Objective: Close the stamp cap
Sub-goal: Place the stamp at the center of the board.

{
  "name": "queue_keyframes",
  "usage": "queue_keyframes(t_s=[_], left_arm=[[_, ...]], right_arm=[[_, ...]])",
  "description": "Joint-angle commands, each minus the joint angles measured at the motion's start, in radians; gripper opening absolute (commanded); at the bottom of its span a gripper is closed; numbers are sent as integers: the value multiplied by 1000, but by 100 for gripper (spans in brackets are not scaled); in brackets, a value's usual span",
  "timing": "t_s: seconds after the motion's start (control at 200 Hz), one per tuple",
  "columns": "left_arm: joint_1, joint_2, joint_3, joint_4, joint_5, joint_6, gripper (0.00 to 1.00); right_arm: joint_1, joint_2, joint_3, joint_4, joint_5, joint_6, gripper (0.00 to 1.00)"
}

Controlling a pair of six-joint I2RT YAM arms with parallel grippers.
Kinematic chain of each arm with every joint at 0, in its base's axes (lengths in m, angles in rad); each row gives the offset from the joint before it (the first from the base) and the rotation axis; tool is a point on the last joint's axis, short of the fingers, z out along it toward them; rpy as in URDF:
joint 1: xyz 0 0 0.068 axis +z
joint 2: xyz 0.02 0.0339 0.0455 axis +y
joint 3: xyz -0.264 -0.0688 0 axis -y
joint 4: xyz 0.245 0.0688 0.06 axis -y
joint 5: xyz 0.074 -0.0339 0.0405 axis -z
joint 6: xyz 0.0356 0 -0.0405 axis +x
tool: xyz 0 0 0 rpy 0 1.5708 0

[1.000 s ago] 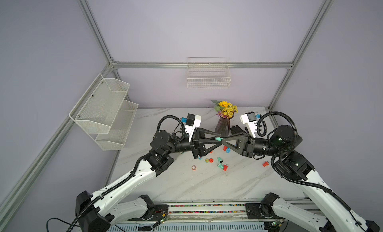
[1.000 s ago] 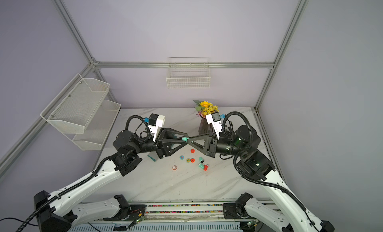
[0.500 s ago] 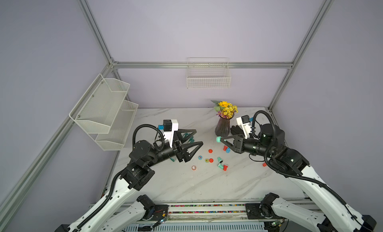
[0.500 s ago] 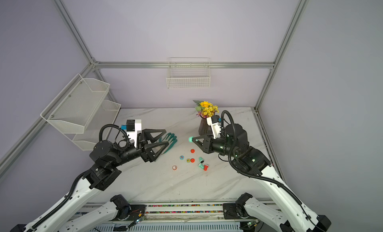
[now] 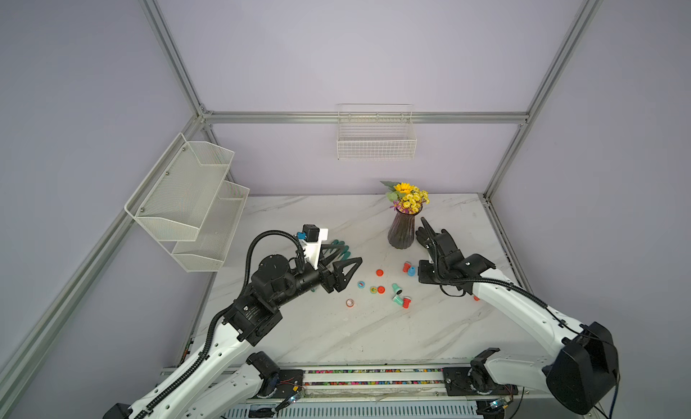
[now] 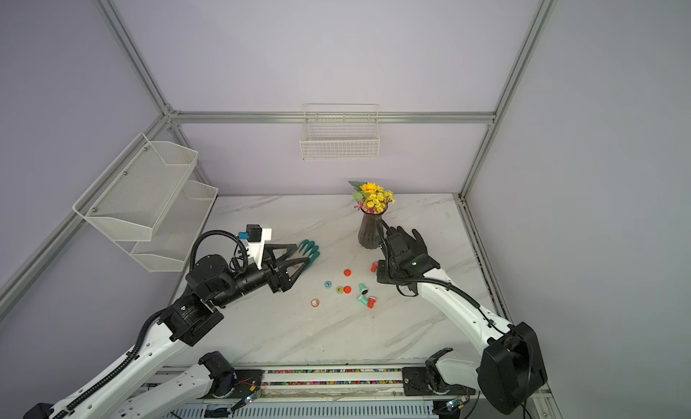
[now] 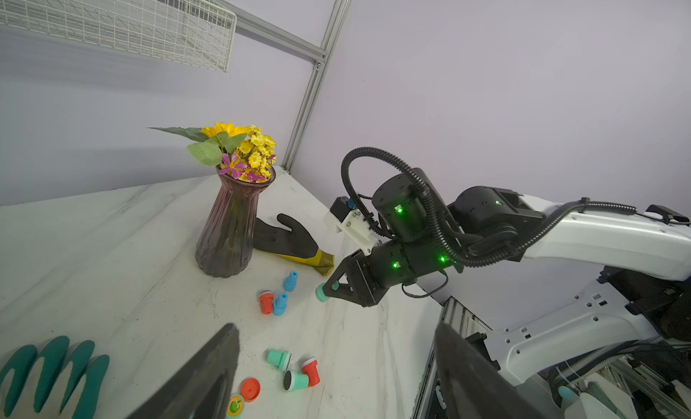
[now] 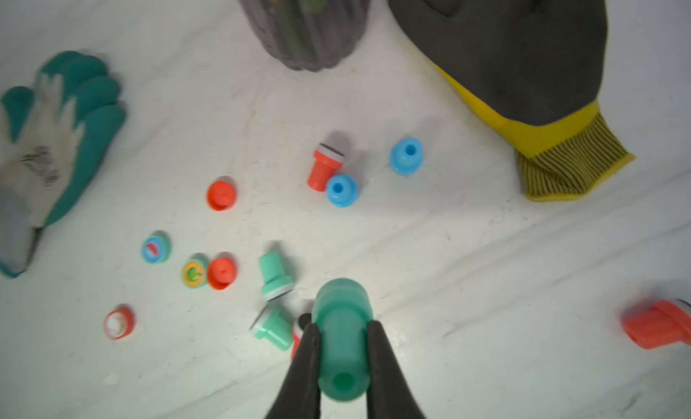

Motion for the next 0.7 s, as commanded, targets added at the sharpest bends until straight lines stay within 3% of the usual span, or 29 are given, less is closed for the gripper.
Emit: queue_keyframes(t_s=[0.0, 0.19, 0.475, 0.695], left_arm=[[5, 8, -16, 78, -5, -29, 81], [4, 23, -39, 121, -1, -58, 81], [5, 18, -54, 129, 5, -67, 81], [6, 2, -55, 117, 1, -61, 81]], right_arm=[[-66, 25, -61, 85, 50, -26, 1], [-85, 152, -105, 194, 97, -26, 3], [-99, 253, -99, 235, 32, 7, 12], [-97, 229, -77, 208, 40, 27, 35]])
